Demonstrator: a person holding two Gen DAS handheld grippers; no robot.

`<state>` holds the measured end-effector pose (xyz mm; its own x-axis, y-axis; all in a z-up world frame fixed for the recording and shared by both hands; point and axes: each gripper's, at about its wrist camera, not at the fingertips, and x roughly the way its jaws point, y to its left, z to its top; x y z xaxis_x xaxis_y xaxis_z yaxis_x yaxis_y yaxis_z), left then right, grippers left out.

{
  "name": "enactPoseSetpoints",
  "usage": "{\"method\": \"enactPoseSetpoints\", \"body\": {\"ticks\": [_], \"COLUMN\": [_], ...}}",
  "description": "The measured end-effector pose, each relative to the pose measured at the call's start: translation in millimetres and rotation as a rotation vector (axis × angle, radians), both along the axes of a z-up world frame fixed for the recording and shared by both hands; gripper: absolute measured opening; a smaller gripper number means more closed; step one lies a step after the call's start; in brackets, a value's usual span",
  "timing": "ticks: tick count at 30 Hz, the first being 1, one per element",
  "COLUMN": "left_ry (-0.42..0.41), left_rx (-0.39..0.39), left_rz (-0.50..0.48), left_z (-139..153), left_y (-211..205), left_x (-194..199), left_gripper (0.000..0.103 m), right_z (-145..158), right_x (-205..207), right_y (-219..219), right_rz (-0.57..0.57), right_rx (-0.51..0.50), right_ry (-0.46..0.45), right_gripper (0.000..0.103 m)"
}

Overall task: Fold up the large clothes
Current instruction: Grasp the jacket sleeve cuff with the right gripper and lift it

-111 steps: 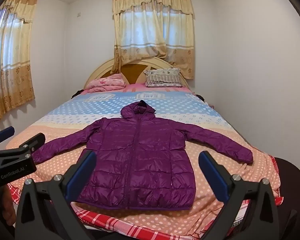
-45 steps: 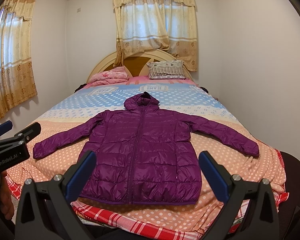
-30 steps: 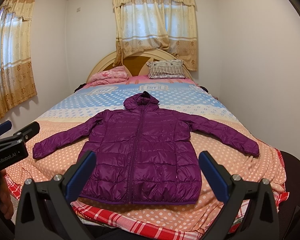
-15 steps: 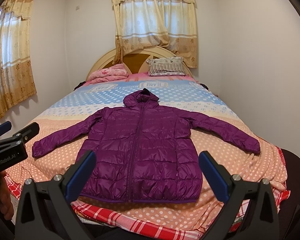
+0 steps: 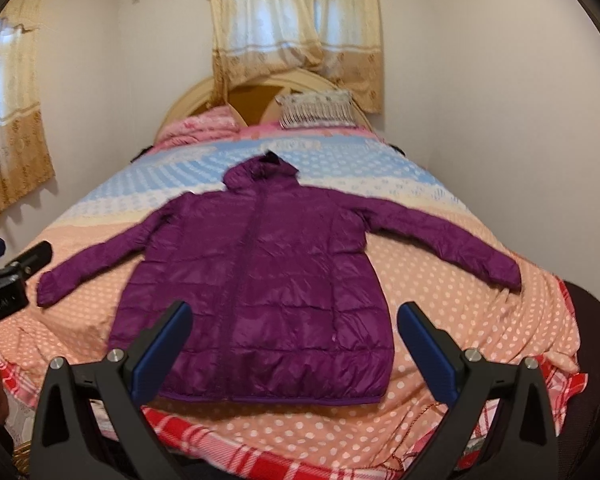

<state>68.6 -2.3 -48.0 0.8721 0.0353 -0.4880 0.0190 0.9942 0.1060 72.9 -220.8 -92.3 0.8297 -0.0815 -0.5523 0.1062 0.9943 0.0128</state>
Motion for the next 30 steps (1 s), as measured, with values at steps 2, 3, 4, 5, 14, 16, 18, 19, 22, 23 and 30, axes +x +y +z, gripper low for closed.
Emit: {"method": "enactPoseSetpoints", "body": {"ticks": [2, 3, 4, 5, 14, 16, 18, 19, 22, 23, 30], "left_ry": [0.016, 0.018, 0.018, 0.023, 0.073, 0.100, 0.129, 0.142, 0.154, 0.161, 0.200], "left_rx": [0.018, 0.024, 0.030, 0.040, 0.103, 0.107, 0.111, 0.111, 0.123, 0.126, 0.179], "left_rz": [-0.009, -0.016, -0.028, -0.033, -0.025, -0.006, 0.019, 0.027, 0.050, 0.055, 0.070], "left_z": [-11.7, -16.6, -21.2, -25.3, -62.6, -75.1, -86.8, -92.2, -103.1, -107.1, -131.5], "left_y": [-5.2, -8.5, -12.1, -15.3, -27.3, -26.2, -23.5, -22.1, -20.6, -19.9, -22.7], "left_x": [21.7, 33.0, 45.0, 55.9, 159.2, 184.0, 206.5, 217.3, 244.0, 254.1, 293.5], "left_gripper": [0.102, 0.102, 0.102, 0.102, 0.102, 0.102, 0.102, 0.102, 0.102, 0.102, 0.102], "right_z": [-16.1, -24.2, -32.0, -39.3, -72.8, -72.9, -69.4, -67.8, -69.8, -73.5, -88.3], "right_x": [18.3, 27.3, 38.0, 48.8, 118.1, 126.5, 131.2, 132.1, 135.8, 137.2, 151.6], "right_y": [-16.2, -26.0, -37.7, -51.5, -186.1, -222.4, -248.7, -260.0, -300.3, -314.2, -335.4], "right_rz": [-0.018, -0.027, -0.049, -0.069, -0.359, -0.434, -0.504, -0.536, -0.648, -0.678, -0.630], "right_rx": [0.006, 0.014, 0.021, 0.029, 0.086, 0.105, 0.109, 0.099, 0.101, 0.123, 0.137], "right_ry": [0.033, 0.053, 0.073, 0.082, 0.172, 0.186, 0.197, 0.199, 0.240, 0.263, 0.383], "right_gripper": [0.103, 0.103, 0.103, 0.103, 0.095, 0.094, 0.092, 0.092, 0.092, 0.092, 0.040]}}
